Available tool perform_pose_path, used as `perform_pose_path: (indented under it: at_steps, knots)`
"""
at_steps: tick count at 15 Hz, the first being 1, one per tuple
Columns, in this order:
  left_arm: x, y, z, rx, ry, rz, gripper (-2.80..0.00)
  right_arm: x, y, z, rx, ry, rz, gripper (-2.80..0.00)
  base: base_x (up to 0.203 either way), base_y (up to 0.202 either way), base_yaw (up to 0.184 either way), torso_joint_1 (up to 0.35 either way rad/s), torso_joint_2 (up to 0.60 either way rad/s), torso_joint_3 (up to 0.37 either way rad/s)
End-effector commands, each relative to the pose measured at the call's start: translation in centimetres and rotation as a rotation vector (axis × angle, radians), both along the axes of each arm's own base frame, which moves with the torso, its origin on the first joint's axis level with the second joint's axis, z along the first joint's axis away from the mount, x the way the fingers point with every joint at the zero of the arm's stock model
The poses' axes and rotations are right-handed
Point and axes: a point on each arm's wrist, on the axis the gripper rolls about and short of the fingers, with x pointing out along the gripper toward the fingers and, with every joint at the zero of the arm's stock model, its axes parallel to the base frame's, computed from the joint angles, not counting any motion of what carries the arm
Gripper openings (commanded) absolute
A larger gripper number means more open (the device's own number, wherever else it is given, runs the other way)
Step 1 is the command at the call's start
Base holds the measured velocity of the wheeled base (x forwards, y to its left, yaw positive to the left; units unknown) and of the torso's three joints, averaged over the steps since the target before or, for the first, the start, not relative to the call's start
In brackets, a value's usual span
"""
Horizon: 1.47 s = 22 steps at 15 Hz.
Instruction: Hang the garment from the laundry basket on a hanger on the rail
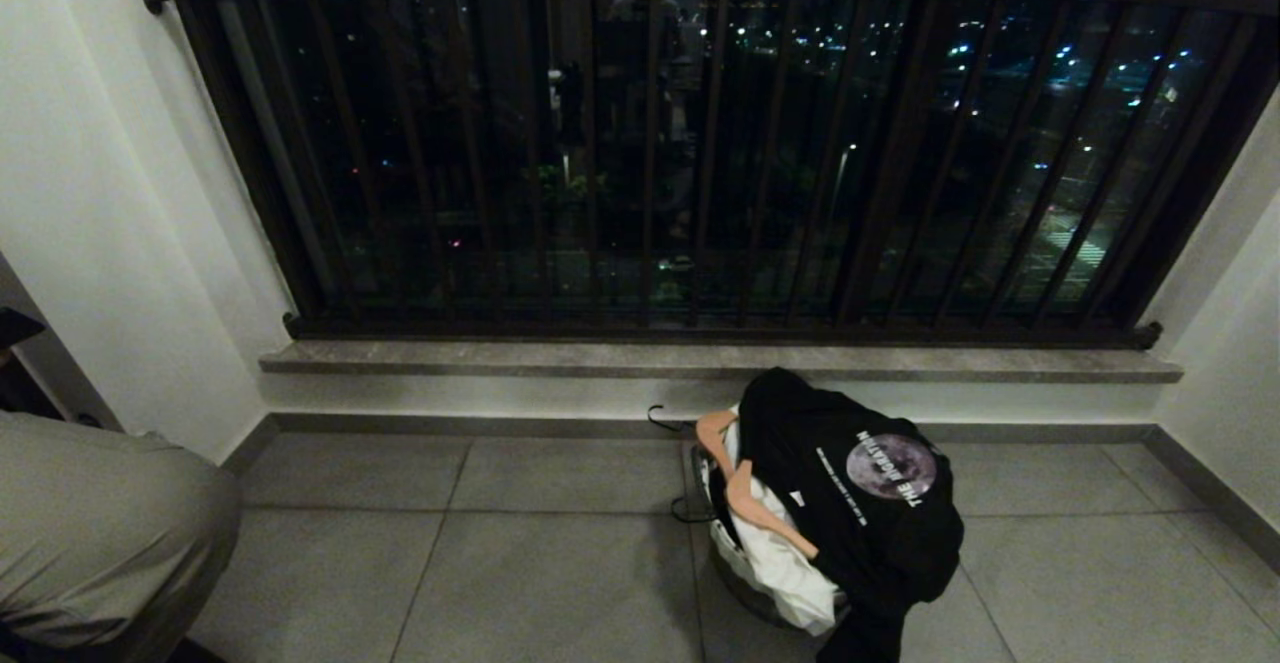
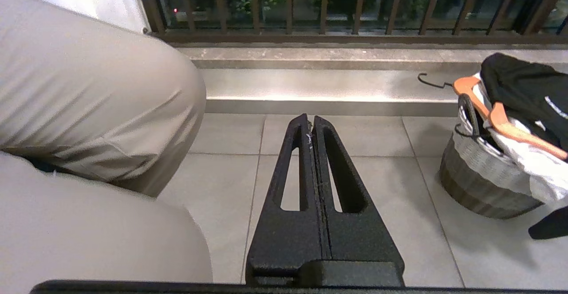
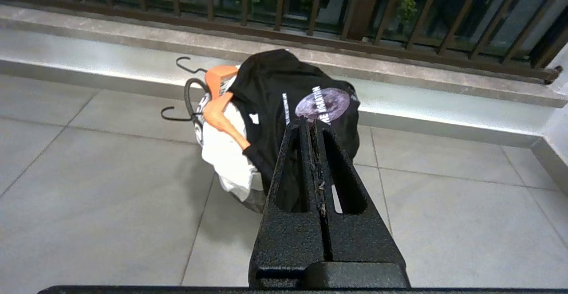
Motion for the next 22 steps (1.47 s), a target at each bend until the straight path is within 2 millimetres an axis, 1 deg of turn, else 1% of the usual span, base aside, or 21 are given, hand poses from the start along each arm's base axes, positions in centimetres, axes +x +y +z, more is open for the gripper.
perform_pose_path:
  at_steps: [1, 7, 17, 22]
  knots:
    - [0.06, 0.0, -0.2, -0.001, 0.007, 0.0, -2.8, 0.0, 0.0, 0.0, -0.001, -0.001, 0.0, -2.8, 0.0, 0.0, 0.0, -0.026, 0.15, 0.123]
    - [0.06, 0.0, -0.2, 0.002, 0.007, 0.0, -2.8, 0.0, 0.0, 0.0, -0.001, -0.001, 0.001, -2.8, 0.01, 0.0, 0.0, -0.004, 0.03, 0.027]
    - [0.06, 0.0, -0.2, 0.002, 0.007, -0.001, -2.8, -0.01, 0.0, 0.03, -0.002, -0.002, 0.002, -2.8, 0.188, 0.0, 0.0, 0.003, 0.0, 0.005]
    - [0.06, 0.0, -0.2, -0.001, 0.007, -0.001, -2.8, 0.0, 0.0, 0.01, -0.002, -0.001, 0.002, -2.8, 0.02, 0.0, -0.001, 0.002, 0.0, -0.033]
